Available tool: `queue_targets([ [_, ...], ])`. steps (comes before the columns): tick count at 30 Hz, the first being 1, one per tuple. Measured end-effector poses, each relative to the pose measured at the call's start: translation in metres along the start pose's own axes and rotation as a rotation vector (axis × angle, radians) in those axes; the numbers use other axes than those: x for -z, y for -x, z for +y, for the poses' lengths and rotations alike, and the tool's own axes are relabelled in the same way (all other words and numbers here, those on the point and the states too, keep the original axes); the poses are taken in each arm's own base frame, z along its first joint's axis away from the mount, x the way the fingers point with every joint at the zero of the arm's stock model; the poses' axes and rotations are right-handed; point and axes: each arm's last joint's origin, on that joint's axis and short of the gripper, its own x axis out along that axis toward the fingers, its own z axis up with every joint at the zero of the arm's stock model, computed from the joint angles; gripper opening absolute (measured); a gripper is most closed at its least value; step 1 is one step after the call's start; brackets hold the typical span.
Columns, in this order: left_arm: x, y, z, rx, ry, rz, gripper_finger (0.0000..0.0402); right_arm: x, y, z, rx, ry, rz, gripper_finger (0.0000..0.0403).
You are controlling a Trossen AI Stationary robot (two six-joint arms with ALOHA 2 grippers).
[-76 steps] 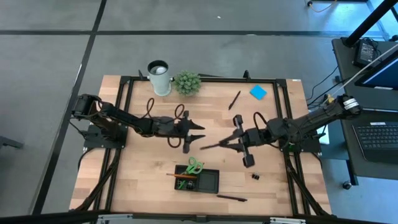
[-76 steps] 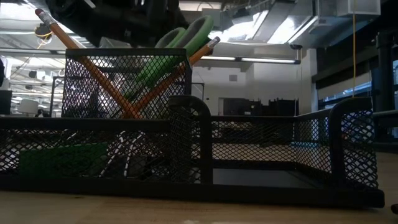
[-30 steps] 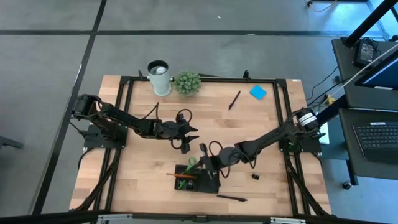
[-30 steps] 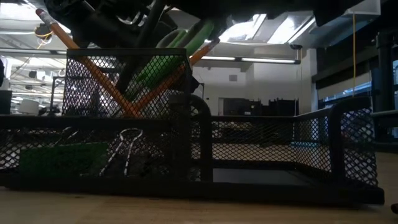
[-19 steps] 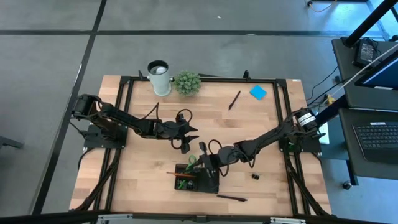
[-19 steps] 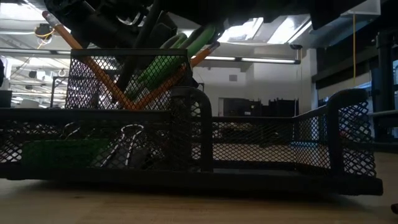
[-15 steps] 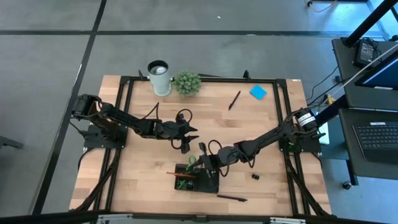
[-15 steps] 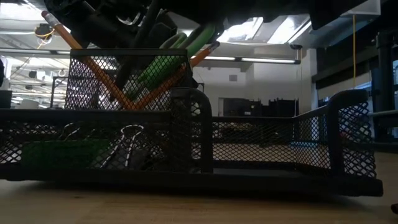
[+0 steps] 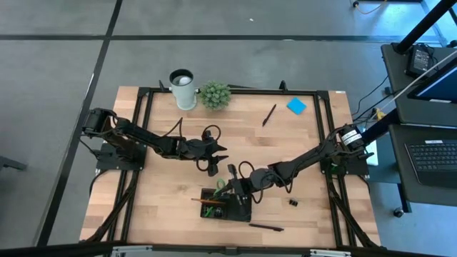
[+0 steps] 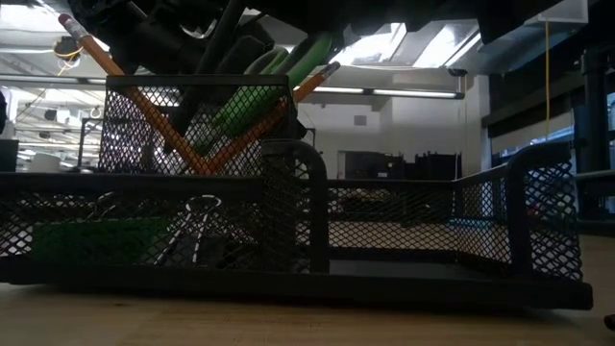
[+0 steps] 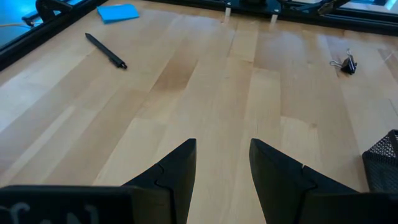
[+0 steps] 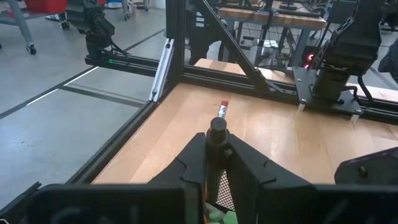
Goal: Pick and place office supplies into organizer
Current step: Put the middle black pen into the black desk organizer
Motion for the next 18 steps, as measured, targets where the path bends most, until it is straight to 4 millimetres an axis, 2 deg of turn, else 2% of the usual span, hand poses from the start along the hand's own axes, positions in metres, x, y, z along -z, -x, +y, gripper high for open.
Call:
queue_targets([
  [12,-0.002,0.001,-0.005,0.016,-0.055,-0.012,0.0143,0.0,0.0,0.0,-0.001,-0.002,-0.002,0.0049],
  [18,-0.005,0.001,-0.006,0.011,-0.07,-0.023,0.0143,-0.003,0.0,0.01,0.041,0.006,0.009,0.0049],
])
